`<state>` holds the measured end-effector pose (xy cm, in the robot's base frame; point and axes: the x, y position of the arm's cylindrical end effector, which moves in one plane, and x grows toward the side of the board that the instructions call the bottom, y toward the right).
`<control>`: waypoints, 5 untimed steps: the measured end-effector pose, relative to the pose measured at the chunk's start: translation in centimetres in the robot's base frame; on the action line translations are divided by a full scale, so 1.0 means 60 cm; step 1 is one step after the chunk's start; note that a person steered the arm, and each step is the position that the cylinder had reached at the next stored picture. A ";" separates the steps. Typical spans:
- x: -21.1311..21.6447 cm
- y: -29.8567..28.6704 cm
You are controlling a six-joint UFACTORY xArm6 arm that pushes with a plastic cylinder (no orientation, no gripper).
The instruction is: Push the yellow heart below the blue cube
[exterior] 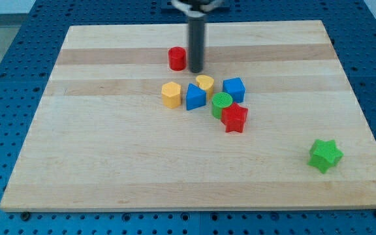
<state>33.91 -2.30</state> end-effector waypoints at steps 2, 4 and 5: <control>0.007 -0.024; 0.085 0.041; 0.106 0.093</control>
